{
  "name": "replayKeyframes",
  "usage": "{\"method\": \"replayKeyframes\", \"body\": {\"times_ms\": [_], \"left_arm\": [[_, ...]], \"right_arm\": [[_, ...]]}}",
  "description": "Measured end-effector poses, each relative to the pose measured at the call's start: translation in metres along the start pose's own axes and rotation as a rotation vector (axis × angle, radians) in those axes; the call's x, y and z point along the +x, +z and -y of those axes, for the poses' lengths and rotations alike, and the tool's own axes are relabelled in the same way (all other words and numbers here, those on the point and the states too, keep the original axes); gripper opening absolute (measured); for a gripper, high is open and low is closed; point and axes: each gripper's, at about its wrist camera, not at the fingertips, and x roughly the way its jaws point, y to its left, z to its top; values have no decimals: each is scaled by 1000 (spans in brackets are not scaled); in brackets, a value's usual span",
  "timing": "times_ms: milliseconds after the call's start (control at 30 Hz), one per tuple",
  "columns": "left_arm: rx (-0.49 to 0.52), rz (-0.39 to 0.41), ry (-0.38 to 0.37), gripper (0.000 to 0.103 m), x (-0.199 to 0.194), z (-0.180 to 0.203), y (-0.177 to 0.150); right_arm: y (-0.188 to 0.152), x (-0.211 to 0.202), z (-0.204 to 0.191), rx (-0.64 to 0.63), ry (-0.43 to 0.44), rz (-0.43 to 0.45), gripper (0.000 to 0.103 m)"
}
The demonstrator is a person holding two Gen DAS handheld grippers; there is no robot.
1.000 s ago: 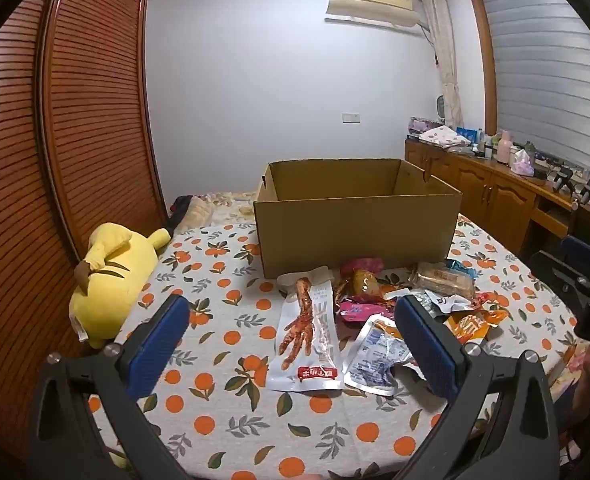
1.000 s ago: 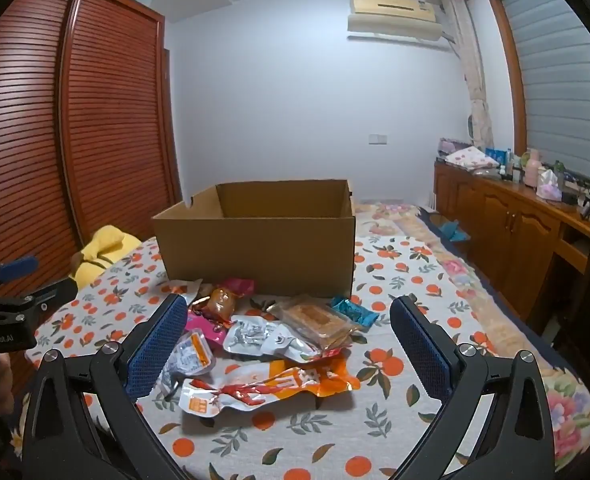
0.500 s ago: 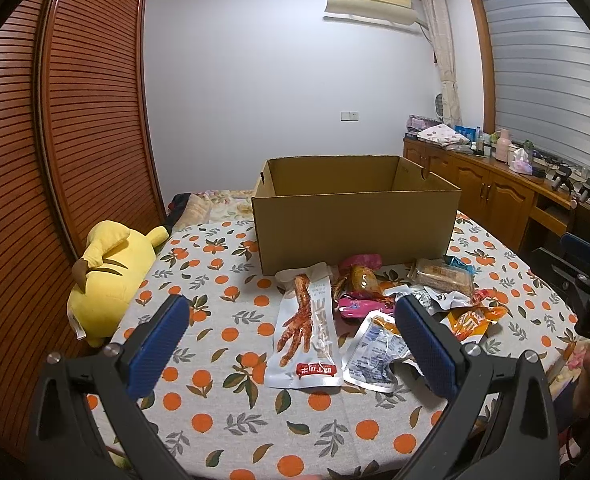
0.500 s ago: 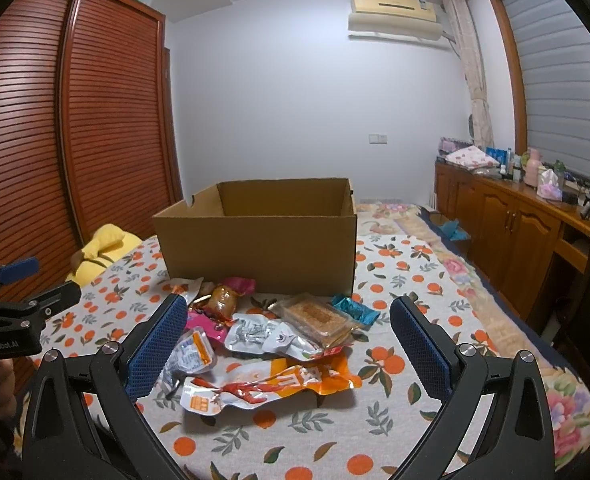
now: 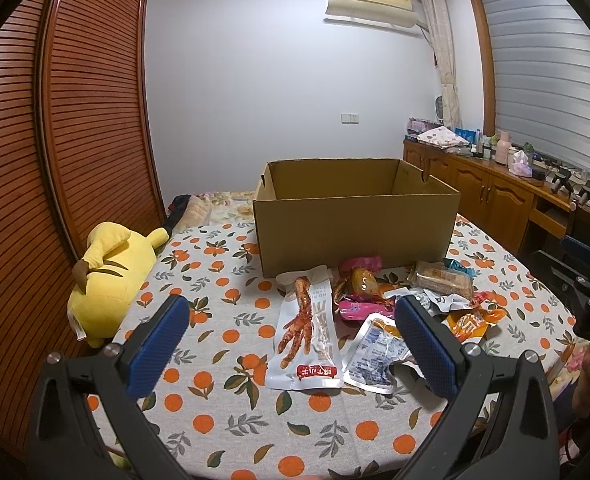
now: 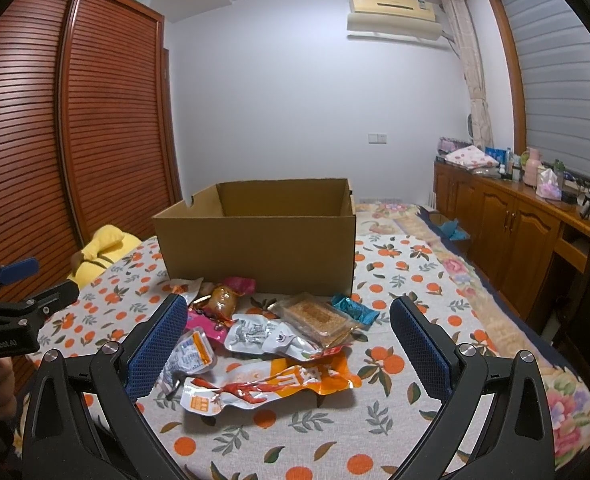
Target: Organize snacks
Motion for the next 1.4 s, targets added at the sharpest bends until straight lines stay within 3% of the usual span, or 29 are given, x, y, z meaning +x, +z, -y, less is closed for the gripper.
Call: {"method": "replayKeyframes", "body": {"times_ms": [1000, 1400], "left_arm": [[5, 37, -10, 103, -19, 0, 10], [-1, 11, -33, 103, -12, 0, 6]], "right_arm": [[1, -4, -2, 12, 1, 4, 103], [-2, -3, -1, 16, 8, -7, 103]]}}
